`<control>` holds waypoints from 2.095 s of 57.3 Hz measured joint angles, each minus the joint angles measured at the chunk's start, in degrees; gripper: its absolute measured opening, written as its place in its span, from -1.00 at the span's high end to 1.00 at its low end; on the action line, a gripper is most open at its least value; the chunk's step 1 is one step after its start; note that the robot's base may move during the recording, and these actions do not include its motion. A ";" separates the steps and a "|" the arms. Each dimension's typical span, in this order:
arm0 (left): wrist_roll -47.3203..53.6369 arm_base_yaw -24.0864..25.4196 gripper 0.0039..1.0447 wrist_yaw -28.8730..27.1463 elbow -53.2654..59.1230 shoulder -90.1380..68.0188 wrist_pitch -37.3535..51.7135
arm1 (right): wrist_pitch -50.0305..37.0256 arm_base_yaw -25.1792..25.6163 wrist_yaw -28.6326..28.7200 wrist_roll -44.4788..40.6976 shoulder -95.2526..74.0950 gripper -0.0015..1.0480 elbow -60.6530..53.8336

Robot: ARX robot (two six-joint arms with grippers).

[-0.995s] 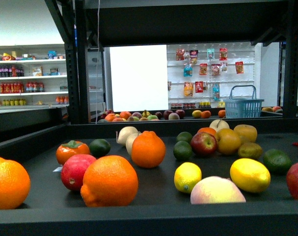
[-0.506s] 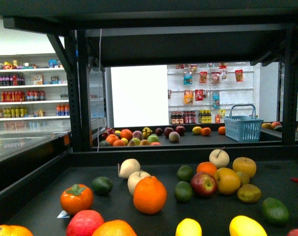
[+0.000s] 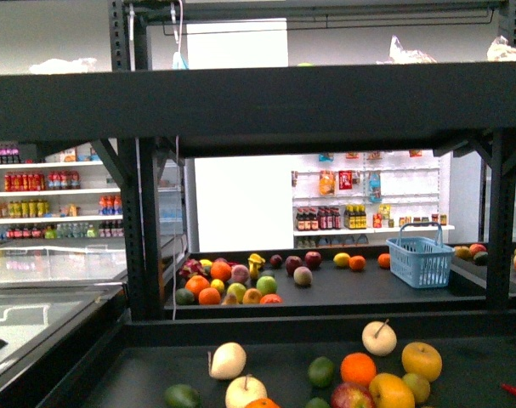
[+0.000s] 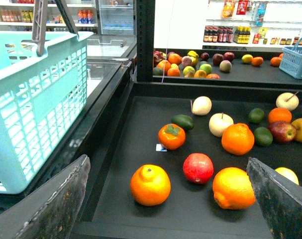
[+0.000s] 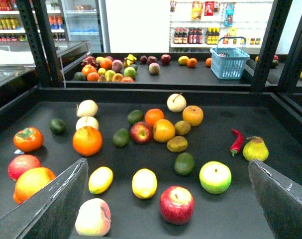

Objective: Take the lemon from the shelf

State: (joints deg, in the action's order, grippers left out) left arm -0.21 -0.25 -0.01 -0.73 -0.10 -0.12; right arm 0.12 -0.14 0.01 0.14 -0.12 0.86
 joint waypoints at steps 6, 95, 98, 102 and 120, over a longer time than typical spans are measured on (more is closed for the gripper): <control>0.00 0.00 -0.85 0.00 0.00 0.00 0.00 | -0.02 0.02 -0.04 0.00 0.00 -0.86 0.00; -64.83 31.93 -0.85 24.35 -90.12 -112.30 6.80 | -0.02 0.02 0.00 0.00 0.00 -0.86 0.00; -64.83 31.80 -0.85 23.87 -91.43 -113.33 6.80 | -0.02 0.02 0.02 0.02 0.00 -0.86 0.00; -64.87 31.71 -0.82 23.67 -92.08 -113.92 6.67 | -0.04 0.02 0.00 0.02 0.00 -0.86 0.00; -63.17 32.26 0.28 23.98 -89.74 -113.35 6.03 | -0.04 0.02 0.00 0.00 0.00 -0.86 0.00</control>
State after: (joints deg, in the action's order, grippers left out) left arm -63.37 32.01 23.97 -90.48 -113.45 5.91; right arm 0.08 -0.12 0.01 0.14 -0.12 0.86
